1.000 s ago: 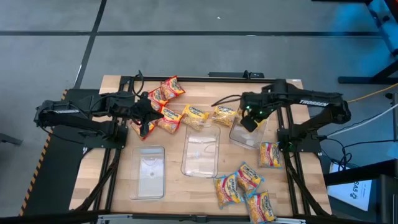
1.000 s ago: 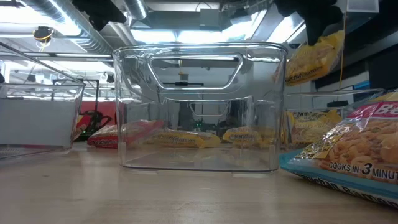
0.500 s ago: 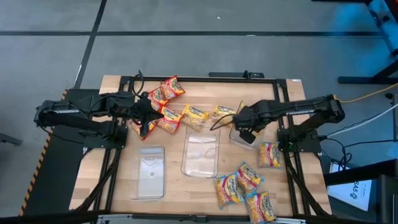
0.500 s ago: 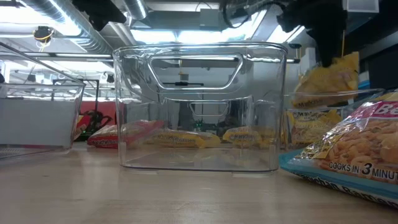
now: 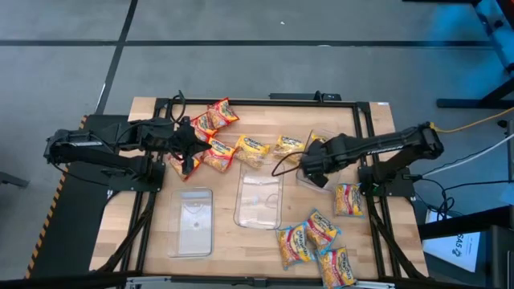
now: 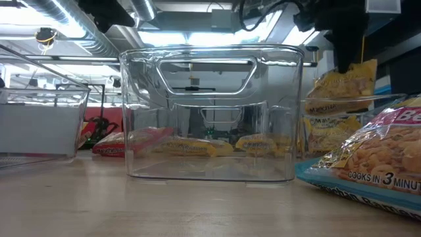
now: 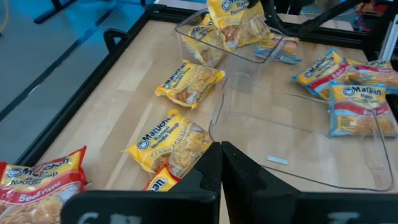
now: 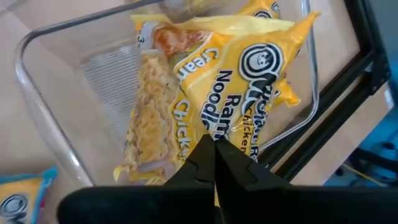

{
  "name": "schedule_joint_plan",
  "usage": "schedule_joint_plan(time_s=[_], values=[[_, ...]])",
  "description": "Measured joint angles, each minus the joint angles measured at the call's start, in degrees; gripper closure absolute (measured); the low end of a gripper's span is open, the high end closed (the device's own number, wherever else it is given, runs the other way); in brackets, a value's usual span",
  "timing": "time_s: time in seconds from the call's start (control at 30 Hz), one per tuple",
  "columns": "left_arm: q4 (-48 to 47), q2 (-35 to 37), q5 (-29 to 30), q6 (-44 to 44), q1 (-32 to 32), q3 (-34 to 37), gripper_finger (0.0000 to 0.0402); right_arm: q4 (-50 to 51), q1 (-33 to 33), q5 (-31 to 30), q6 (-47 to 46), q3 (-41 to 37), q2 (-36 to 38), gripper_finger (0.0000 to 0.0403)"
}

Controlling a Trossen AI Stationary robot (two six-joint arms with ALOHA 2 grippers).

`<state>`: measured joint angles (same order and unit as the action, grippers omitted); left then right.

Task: Sort Maruchan noodles
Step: Put the yellow noodle pack into the right transparent bin

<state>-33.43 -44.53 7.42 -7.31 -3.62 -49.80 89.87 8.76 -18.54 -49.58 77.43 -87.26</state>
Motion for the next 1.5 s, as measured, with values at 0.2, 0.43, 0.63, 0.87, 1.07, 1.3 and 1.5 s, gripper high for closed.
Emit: schedule_joint_plan(time_s=[0.2,0.43,0.63,0.87,1.07,1.3,1.5], values=[[0.0,0.0,0.0,0.0,0.0,0.0,0.0401,-0.2,0.0,1.4,2.1,0.0,-3.6,0.0403],[0.1,0.0,0.7,0.4,0.0,0.0,0.0401,-3.3,2.2,2.0,2.2,0.0,-4.6,0.0403],[0.3,0.0,1.1,0.4,0.0,0.0,0.0401,-3.7,5.8,-2.1,-2.8,0.0,-5.8,0.0403],[1.2,0.0,1.4,0.4,0.0,0.0,0.0401,-3.8,8.3,0.4,-2.8,0.0,-10.7,0.0403],[1.2,0.0,2.5,0.5,0.0,0.0,0.0401,-4.1,9.0,2.7,-2.9,0.0,-12.5,0.0403],[1.2,0.0,2.6,0.5,0.0,0.0,0.0401,-7.8,9.0,4.7,-2.1,0.0,-12.4,0.0403],[1.2,0.0,4.1,0.5,0.0,0.0,0.0401,-10.9,9.0,9.0,-1.0,0.0,-12.4,0.0403]])
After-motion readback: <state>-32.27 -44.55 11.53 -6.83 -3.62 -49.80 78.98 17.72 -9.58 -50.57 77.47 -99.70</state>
